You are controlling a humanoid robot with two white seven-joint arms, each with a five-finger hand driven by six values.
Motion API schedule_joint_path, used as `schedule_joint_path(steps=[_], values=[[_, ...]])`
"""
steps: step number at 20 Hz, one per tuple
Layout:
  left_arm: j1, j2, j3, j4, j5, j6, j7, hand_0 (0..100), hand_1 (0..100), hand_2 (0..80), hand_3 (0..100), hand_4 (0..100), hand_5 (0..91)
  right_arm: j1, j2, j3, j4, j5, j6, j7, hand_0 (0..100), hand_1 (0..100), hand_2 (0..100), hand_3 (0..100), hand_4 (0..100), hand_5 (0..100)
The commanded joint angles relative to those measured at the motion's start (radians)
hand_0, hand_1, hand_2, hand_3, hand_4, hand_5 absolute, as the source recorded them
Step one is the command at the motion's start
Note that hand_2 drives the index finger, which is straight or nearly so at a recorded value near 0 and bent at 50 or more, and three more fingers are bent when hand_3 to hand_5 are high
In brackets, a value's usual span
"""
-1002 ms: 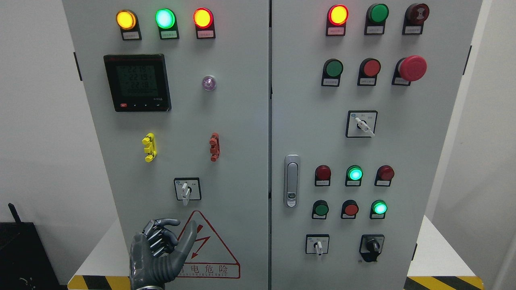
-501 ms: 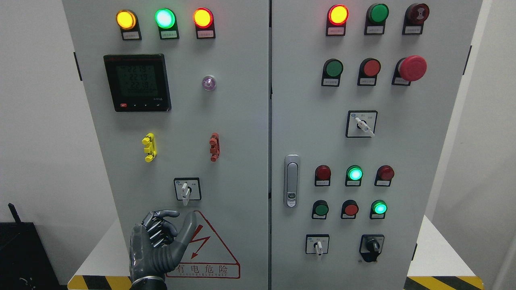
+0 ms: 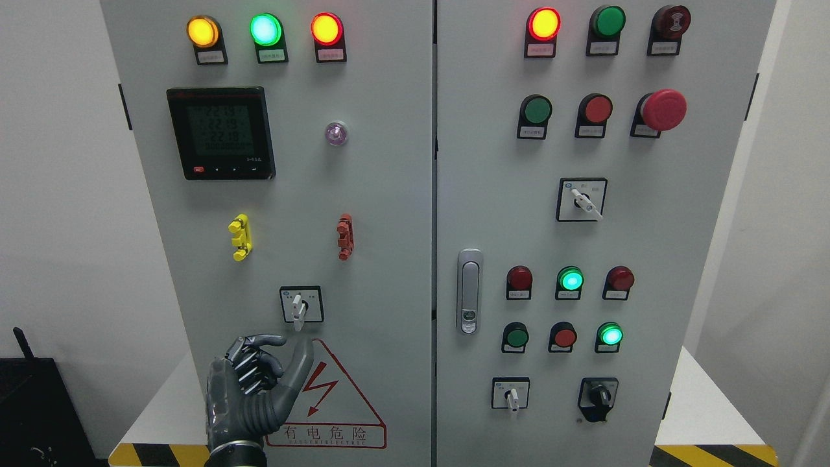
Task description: Turn on light switch 1
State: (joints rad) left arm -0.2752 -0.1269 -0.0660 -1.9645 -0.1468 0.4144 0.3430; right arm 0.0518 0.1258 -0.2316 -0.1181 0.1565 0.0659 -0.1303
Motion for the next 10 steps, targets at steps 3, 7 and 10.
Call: schedule_joint_path(steps=[3,7,10], values=[[-0.024,0.001,0.017,0.015,0.001,0.001,0.001,11,74,51.1,89,94,87.8,0.000,0.000,0.000,0.000,0.000,0.000,0.000,31,0,0,0,0,0],[-0.032,0.000,0.014,0.015,0.001,0.015,0.001,11,75,51.1,89,94,87.8,0.000,0.000,0.000,0.000,0.000,0.000,0.000,31,0,0,0,0,0],[-0.051,0.000,0.015,0.019,0.001,0.029,0.001,11,75,50.9,89,94,87.7,-0.001,0.000,0.000,0.000,0.000,0.000,0.000,31,0,0,0,0,0]])
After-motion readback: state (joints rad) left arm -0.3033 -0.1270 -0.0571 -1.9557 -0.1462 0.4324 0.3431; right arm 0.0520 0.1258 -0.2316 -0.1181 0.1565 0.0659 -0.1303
